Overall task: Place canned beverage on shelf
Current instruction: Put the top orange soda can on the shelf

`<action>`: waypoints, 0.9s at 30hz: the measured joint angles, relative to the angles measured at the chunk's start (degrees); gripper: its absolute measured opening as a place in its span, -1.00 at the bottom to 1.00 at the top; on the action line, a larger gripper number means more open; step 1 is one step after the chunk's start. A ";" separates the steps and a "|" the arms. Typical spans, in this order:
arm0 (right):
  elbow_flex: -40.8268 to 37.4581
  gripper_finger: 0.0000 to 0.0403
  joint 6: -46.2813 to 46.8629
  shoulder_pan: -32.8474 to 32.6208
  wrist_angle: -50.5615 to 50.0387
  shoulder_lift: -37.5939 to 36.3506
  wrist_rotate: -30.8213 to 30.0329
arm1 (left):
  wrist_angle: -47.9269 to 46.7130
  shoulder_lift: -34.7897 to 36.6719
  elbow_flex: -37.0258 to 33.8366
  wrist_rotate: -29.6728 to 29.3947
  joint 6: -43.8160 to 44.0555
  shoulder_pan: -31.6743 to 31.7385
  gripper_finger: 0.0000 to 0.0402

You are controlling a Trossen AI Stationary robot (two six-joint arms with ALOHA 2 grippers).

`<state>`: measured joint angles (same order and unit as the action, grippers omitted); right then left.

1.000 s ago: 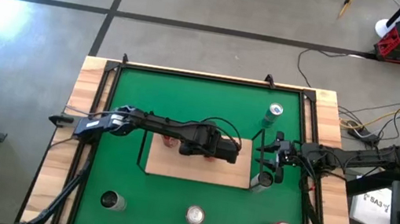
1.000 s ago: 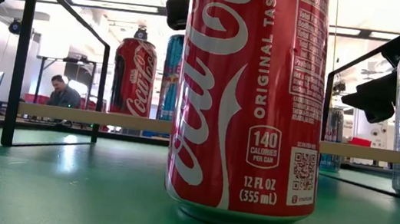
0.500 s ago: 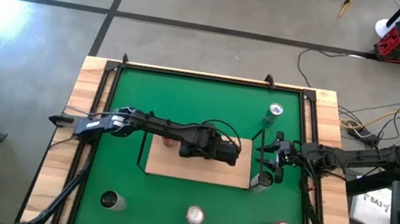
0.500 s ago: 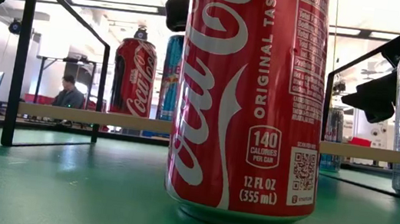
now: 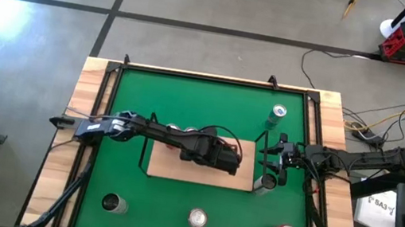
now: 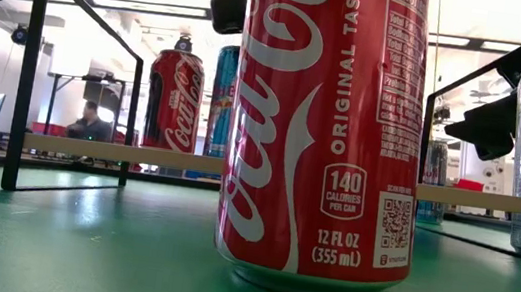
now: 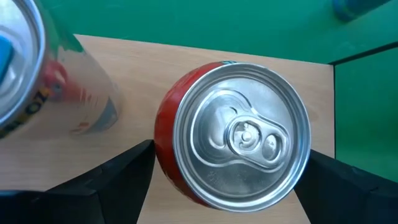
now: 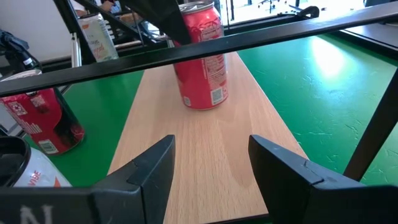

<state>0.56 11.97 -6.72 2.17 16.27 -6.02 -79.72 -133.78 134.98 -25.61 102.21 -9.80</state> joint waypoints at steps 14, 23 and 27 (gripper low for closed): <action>0.01 -0.03 -0.02 -0.01 -0.02 0.00 0.00 | -0.06 0.00 0.00 0.91 -1.39 -1.94 0.94; 0.00 -0.03 -0.02 0.00 -0.02 0.00 0.00 | 2.15 -0.02 -0.11 -3.23 -5.60 -2.98 0.93; 0.00 -0.03 -0.02 -0.01 -0.02 0.00 0.00 | 4.23 -0.02 -0.11 -3.62 -7.88 -2.91 0.93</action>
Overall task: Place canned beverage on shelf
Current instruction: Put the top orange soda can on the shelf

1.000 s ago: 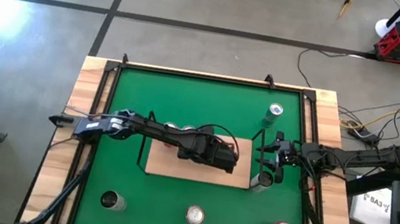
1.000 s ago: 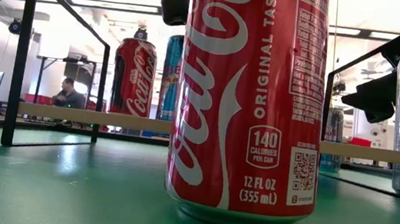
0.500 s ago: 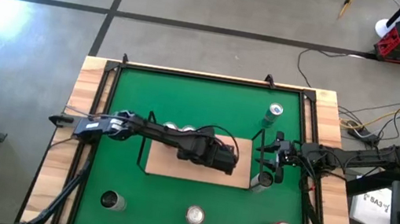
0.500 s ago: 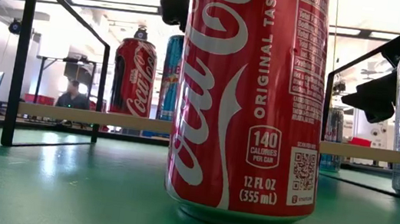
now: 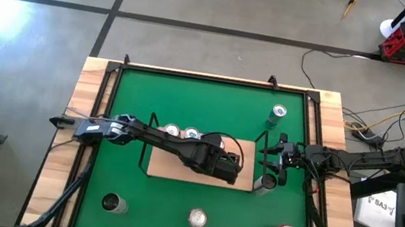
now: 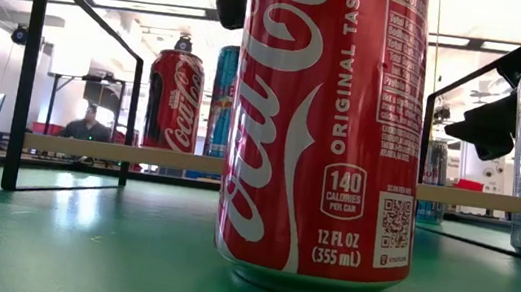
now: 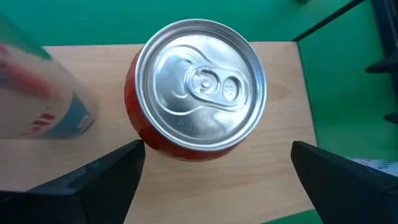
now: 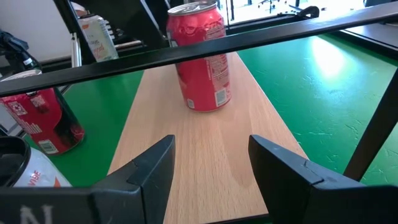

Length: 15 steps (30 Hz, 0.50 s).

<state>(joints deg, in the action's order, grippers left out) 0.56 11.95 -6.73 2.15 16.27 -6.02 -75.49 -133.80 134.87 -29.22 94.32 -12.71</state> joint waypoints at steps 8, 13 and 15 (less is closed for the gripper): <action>0.00 -0.03 0.00 0.00 0.00 0.00 0.00 | 1.10 -0.02 -0.14 -2.38 -1.12 0.07 0.93; 0.01 -0.03 0.00 0.01 0.02 0.00 0.00 | 1.12 -0.02 -0.31 -3.08 -1.19 0.19 0.93; 0.00 -0.03 0.00 -0.01 0.00 0.00 0.00 | 1.15 -0.02 -0.35 -3.27 -1.42 0.22 0.93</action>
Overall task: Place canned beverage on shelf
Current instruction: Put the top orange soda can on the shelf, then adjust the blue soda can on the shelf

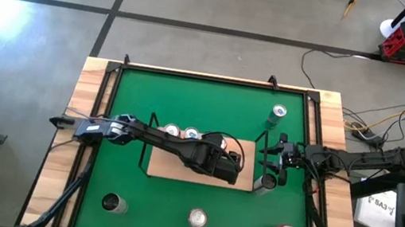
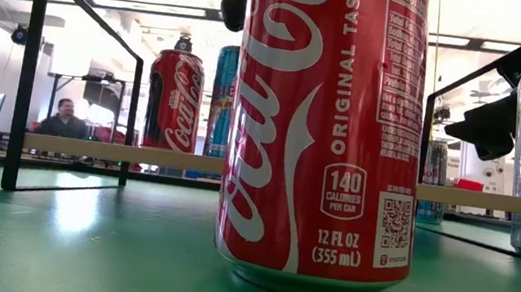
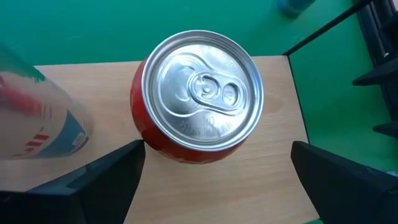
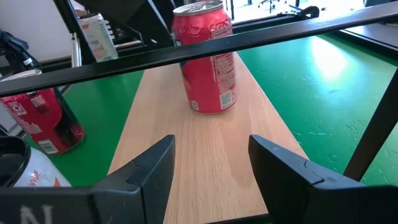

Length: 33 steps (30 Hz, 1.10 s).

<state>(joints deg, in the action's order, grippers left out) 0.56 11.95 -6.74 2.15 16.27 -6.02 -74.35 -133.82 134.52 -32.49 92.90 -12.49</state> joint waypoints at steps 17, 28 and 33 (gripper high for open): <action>0.02 -0.03 0.00 0.02 0.00 0.00 0.00 | -2.27 1.71 0.35 4.39 1.17 -0.67 0.94; 0.01 -0.03 -0.01 0.01 -0.07 0.02 0.01 | -15.22 6.16 0.39 3.26 6.84 -3.10 0.95; 0.01 -0.03 0.01 0.01 -0.09 0.02 0.02 | -15.68 6.74 0.35 2.26 6.50 -2.80 0.95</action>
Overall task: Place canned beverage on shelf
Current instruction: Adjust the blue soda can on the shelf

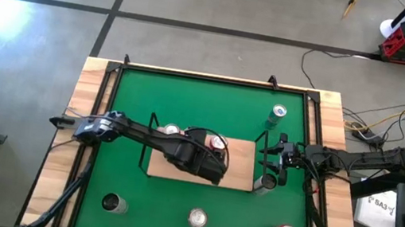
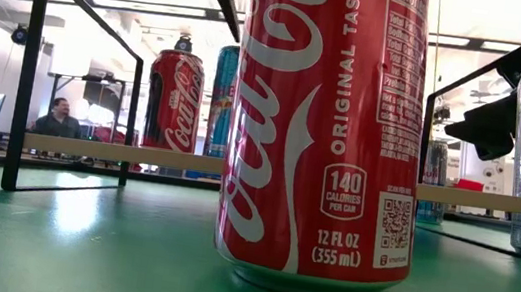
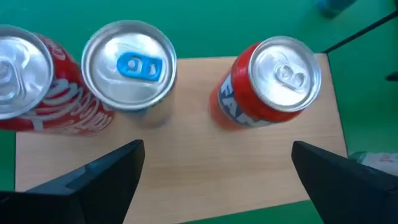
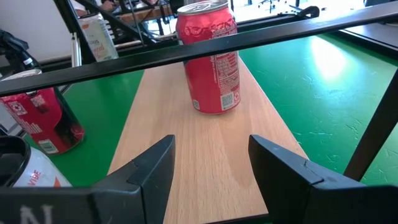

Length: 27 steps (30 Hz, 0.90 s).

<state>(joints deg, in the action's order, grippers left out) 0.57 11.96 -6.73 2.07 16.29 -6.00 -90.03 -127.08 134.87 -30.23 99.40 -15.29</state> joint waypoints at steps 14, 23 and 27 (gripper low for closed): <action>-0.01 -0.03 0.00 -0.01 -0.03 -0.02 0.00 | 0.04 2.71 -2.88 -1.26 -3.79 2.02 0.84; 0.00 -0.03 0.01 -0.01 -0.04 0.00 0.00 | -0.07 10.07 -15.16 -1.19 -2.31 4.13 0.80; 0.01 -0.03 0.00 0.01 -0.06 0.00 0.00 | -0.04 12.05 -18.37 -2.46 -1.19 4.16 0.80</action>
<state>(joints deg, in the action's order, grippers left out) 0.58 11.96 -6.72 2.00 16.29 -6.00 -90.07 -115.03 116.50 -32.70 98.21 -11.13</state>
